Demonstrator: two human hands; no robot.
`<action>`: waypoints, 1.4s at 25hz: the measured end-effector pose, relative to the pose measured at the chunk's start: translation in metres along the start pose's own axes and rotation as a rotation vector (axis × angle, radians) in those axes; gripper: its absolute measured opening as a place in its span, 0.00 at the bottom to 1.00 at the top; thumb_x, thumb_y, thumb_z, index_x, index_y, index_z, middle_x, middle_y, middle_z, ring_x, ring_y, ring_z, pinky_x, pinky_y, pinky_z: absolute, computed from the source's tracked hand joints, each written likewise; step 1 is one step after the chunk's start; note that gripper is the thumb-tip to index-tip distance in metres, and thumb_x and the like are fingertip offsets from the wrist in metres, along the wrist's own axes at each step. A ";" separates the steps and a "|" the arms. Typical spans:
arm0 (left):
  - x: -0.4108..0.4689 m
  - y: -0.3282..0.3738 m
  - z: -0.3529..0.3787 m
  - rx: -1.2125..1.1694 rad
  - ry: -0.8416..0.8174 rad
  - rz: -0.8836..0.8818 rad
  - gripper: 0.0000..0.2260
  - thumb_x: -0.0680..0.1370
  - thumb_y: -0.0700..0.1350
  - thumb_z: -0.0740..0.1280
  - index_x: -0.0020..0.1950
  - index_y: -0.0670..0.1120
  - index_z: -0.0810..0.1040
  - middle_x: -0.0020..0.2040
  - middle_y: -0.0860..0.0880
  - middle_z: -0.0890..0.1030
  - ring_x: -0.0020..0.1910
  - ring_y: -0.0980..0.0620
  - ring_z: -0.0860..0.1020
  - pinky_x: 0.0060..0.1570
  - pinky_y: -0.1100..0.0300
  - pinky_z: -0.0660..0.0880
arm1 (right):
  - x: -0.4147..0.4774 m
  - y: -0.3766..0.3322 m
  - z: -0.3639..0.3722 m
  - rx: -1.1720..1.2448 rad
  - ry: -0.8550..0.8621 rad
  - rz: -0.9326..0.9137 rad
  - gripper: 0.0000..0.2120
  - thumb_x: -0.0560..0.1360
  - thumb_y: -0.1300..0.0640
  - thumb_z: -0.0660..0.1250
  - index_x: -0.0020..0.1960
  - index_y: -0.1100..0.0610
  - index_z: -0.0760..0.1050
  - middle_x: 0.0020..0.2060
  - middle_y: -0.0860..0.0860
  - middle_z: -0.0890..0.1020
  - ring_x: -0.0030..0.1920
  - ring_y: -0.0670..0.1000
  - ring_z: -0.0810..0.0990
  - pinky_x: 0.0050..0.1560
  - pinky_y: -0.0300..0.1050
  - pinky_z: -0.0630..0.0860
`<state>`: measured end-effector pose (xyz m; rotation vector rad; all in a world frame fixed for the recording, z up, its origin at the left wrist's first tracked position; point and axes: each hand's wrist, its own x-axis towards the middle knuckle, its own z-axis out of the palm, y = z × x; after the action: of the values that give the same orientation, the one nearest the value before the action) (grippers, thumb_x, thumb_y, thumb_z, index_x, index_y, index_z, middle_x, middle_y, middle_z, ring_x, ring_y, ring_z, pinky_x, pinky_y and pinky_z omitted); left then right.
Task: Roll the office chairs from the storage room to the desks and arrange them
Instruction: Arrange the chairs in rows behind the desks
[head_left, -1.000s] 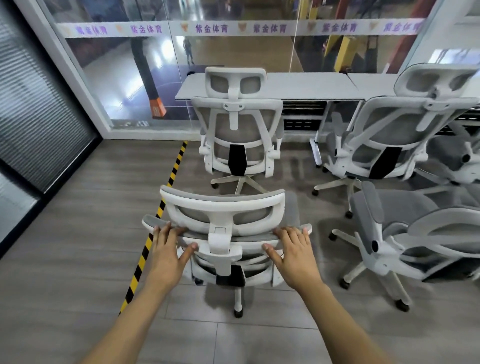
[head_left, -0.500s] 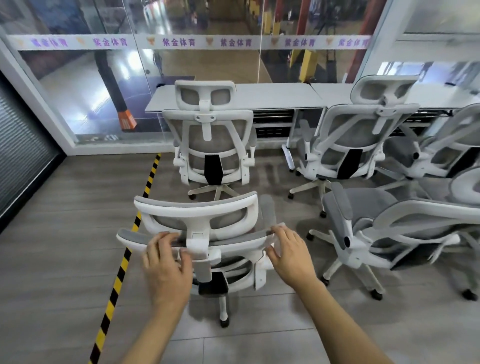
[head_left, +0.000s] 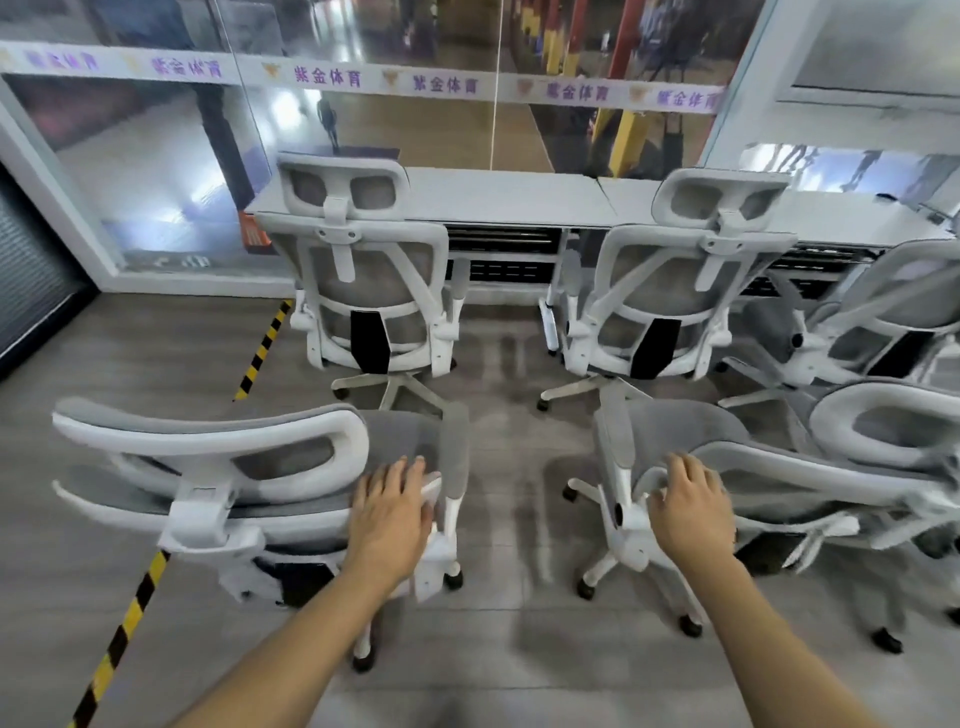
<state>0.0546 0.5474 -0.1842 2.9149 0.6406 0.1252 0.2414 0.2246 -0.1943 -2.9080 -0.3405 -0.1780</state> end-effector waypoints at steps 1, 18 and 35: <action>0.005 0.009 0.005 0.069 0.008 -0.072 0.22 0.80 0.53 0.59 0.73 0.48 0.68 0.69 0.47 0.74 0.68 0.44 0.71 0.69 0.46 0.64 | 0.014 0.023 0.001 -0.046 -0.024 0.013 0.24 0.72 0.59 0.70 0.67 0.63 0.72 0.65 0.62 0.75 0.65 0.66 0.73 0.67 0.61 0.68; 0.083 0.032 0.019 0.221 0.134 -0.182 0.09 0.75 0.50 0.70 0.53 0.48 0.78 0.46 0.45 0.80 0.46 0.40 0.77 0.52 0.44 0.66 | 0.076 0.117 0.007 -0.182 0.187 -0.077 0.22 0.74 0.56 0.64 0.68 0.58 0.72 0.63 0.58 0.76 0.67 0.61 0.70 0.74 0.60 0.53; 0.088 0.044 0.028 0.215 0.155 -0.138 0.10 0.75 0.50 0.70 0.55 0.49 0.79 0.46 0.46 0.80 0.46 0.39 0.76 0.50 0.46 0.64 | 0.101 0.096 0.016 -0.161 0.133 -0.027 0.07 0.76 0.56 0.69 0.50 0.59 0.75 0.44 0.57 0.76 0.48 0.60 0.72 0.55 0.57 0.61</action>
<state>0.1551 0.5411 -0.1999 3.0736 0.9312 0.2852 0.3641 0.1586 -0.2138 -3.0297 -0.3580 -0.4189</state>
